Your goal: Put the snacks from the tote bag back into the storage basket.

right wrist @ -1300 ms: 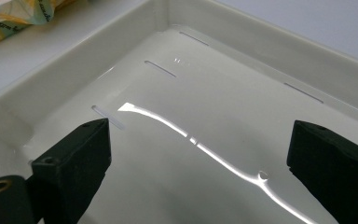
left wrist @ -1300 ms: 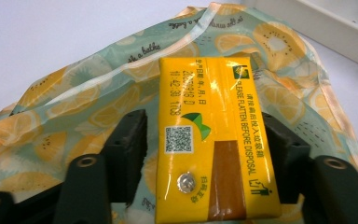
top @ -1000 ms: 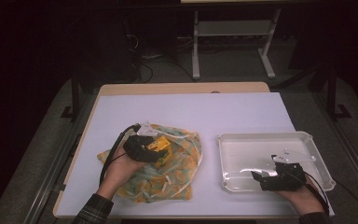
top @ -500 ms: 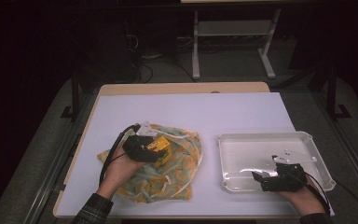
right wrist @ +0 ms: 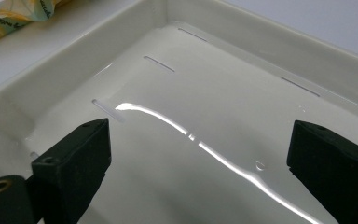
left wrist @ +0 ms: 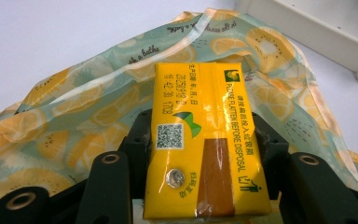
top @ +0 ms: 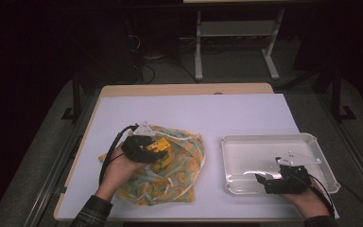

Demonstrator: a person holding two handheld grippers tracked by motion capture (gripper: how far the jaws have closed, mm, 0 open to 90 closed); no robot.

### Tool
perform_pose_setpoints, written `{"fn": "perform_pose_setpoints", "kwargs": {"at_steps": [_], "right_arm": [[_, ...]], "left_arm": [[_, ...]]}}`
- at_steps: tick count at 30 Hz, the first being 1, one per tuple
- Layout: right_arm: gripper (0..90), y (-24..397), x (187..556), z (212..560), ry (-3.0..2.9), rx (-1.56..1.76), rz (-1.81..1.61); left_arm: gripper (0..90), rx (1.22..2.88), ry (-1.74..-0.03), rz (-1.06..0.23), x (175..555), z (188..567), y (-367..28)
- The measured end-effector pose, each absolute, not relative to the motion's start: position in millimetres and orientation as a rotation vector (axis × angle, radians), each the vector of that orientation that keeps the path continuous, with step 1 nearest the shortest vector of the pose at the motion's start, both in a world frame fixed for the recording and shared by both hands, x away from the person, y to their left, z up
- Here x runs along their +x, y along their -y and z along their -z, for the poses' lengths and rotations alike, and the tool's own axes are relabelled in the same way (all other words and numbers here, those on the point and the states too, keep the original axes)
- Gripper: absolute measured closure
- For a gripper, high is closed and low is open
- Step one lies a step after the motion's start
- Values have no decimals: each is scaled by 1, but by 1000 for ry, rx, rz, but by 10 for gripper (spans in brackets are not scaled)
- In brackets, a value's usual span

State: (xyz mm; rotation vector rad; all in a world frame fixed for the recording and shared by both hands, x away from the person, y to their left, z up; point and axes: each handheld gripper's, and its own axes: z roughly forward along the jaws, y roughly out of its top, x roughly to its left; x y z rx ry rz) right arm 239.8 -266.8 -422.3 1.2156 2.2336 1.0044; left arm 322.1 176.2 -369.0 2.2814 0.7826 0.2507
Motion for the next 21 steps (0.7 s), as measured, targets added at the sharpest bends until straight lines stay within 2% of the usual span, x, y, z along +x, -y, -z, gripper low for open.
{"fn": "perform_pose_setpoints", "kwargs": {"at_steps": [21], "right_arm": [[58,266,241,422,-2234,1219,-1016]], "left_arm": [[518,2235,-757,-227,323,342,-177]]}}
